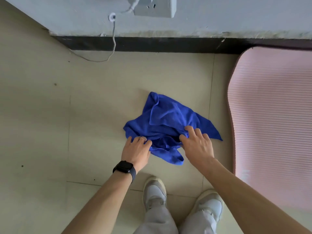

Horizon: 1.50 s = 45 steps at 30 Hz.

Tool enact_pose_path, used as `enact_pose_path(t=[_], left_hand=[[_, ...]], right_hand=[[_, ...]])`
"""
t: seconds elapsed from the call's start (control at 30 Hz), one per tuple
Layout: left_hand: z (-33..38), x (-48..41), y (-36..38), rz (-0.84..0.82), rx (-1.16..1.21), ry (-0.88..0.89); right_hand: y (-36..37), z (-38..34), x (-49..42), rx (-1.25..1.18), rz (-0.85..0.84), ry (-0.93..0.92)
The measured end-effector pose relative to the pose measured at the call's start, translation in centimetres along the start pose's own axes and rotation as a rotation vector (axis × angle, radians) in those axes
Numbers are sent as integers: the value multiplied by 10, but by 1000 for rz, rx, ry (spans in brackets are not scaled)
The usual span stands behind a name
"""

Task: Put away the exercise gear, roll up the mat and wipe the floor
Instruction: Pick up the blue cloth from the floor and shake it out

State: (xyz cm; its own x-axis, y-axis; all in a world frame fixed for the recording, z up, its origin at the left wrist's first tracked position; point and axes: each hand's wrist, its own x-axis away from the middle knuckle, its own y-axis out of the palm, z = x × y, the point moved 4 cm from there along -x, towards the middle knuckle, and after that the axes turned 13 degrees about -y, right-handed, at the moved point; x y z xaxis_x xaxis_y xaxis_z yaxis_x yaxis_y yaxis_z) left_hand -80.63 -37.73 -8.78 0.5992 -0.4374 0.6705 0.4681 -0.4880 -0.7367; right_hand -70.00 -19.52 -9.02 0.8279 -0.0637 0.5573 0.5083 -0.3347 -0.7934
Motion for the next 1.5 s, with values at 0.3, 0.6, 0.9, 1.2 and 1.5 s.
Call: enact_pose_path(t=[0.3, 0.6, 0.9, 1.2, 1.5], left_hand=[[-51, 128, -177, 1, 304, -233], [-52, 294, -411, 94, 427, -229], [5, 440, -573, 38, 506, 128], [119, 568, -664, 200, 419, 709], [264, 652, -711, 261, 357, 1019]], right_hand=[[-177, -29, 150, -472, 429, 34], [-448, -86, 345, -637, 624, -26], [-573, -134, 506, -687, 731, 62], [-613, -140, 627, -702, 996, 266], [-594, -86, 788, -618, 1211, 577]])
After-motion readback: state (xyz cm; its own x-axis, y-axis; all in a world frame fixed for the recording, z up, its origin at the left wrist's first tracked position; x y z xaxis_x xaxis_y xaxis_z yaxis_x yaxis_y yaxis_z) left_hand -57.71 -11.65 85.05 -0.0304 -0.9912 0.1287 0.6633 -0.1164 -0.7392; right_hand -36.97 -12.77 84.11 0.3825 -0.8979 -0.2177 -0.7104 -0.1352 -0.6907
